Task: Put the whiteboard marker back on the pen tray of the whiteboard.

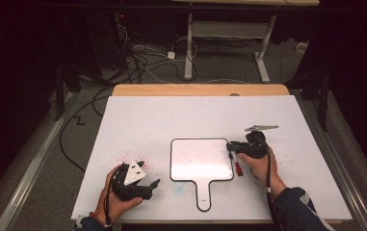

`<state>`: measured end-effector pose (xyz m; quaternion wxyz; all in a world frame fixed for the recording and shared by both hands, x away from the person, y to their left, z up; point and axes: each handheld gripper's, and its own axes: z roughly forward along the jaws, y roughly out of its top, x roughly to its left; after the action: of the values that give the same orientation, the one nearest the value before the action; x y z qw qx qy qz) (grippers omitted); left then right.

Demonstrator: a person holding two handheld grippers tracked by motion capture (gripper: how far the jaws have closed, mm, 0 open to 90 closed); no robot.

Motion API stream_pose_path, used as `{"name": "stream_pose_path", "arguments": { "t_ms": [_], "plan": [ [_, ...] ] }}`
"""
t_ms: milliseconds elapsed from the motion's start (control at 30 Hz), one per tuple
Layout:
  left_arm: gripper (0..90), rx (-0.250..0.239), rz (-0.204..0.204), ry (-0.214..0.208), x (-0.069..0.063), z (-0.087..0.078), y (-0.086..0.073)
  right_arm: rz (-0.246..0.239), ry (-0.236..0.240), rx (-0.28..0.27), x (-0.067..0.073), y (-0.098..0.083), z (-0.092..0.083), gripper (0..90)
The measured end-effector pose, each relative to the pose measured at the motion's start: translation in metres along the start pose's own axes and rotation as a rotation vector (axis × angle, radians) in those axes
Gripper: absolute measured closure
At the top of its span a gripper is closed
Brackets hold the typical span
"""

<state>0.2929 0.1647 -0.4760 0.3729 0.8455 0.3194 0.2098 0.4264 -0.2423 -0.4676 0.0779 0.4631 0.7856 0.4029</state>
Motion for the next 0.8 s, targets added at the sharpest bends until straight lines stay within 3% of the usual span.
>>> {"name": "stream_pose_path", "arguments": {
  "t_ms": [167, 267, 533, 633, 700, 800],
  "plan": [
    [18.4, 0.002, 0.005, -0.004, 0.000, 0.000, 0.000, -0.012, -0.037, 0.005, -0.004, -0.002, 0.002, 65.4],
    [18.4, 0.001, 0.007, -0.004, 0.000, 0.000, 0.000, -0.048, -0.061, 0.007, -0.003, -0.003, 0.003, 63.5],
    [18.4, -0.007, 0.010, -0.004, 0.000, -0.002, 0.000, -0.120, -0.069, -0.001, 0.003, -0.002, 0.001, 57.7],
    [18.4, -0.008, 0.013, -0.005, 0.000, -0.003, 0.000, -0.134, -0.071, 0.030, 0.006, -0.004, -0.002, 55.8],
    [18.4, -0.010, 0.015, -0.003, 0.000, -0.004, 0.000, -0.167, -0.041, 0.035, 0.010, -0.007, -0.005, 55.0],
    [18.4, -0.014, 0.010, -0.004, 0.000, -0.004, 0.000, -0.232, -0.074, 0.056, 0.016, -0.010, -0.007, 55.7]
  ]
}}
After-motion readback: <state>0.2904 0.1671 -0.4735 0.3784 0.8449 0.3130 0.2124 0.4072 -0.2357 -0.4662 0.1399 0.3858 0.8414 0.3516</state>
